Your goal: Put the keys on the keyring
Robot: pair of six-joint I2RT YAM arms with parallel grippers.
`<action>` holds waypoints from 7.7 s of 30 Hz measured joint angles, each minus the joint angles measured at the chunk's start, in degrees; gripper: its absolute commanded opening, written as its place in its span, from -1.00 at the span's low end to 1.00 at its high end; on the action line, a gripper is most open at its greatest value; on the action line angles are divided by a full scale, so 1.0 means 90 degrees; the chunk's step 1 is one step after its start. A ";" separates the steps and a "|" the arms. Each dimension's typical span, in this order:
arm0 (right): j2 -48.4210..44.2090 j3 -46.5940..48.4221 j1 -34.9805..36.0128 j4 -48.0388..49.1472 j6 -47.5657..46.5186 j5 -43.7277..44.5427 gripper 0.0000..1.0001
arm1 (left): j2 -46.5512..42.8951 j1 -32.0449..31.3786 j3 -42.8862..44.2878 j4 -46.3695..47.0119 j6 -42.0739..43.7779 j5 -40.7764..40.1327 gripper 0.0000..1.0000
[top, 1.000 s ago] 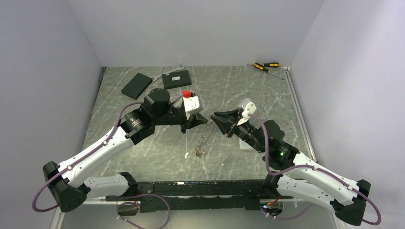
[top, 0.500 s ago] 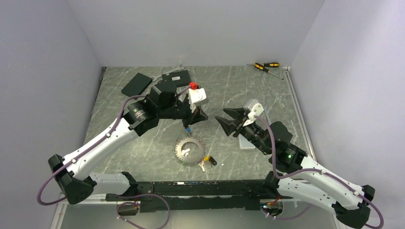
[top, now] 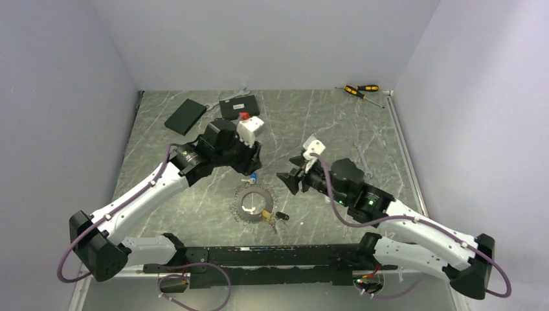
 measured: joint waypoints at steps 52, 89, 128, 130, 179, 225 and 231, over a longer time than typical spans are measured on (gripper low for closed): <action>0.8463 0.5423 0.1532 -0.3504 0.4148 0.1518 -0.68 | -0.3045 0.3427 -0.2191 -0.0658 -0.1443 -0.2807 0.73; 0.4605 0.2795 -0.0204 -0.2851 0.2861 0.0850 -1.00 | -0.2650 0.2608 -0.3662 0.2115 -0.1423 0.0549 0.42; 0.3473 0.3738 -0.0423 -0.4291 0.3381 0.1190 -1.00 | 0.0590 -0.0962 -0.5156 0.9442 0.0386 0.0158 0.37; 0.3424 0.3738 -0.0423 -0.4291 0.3385 0.1190 -1.00 | 0.0719 -0.0964 -0.5093 0.9590 0.0440 0.0143 0.36; 0.3177 0.3546 -0.0442 -0.4087 0.3395 0.1188 -0.17 | -0.0850 -0.0981 -0.3143 0.4750 0.0724 0.0265 -1.00; 0.1710 0.2480 -0.1321 -0.4585 0.3028 0.2159 0.52 | 0.2965 0.2152 -0.0393 0.1389 -0.0697 -0.0255 -1.00; 0.1868 0.2480 -0.1328 -0.4575 0.2999 0.2035 0.52 | 0.2402 0.2310 -0.1100 0.1324 -0.0806 -0.0386 -1.00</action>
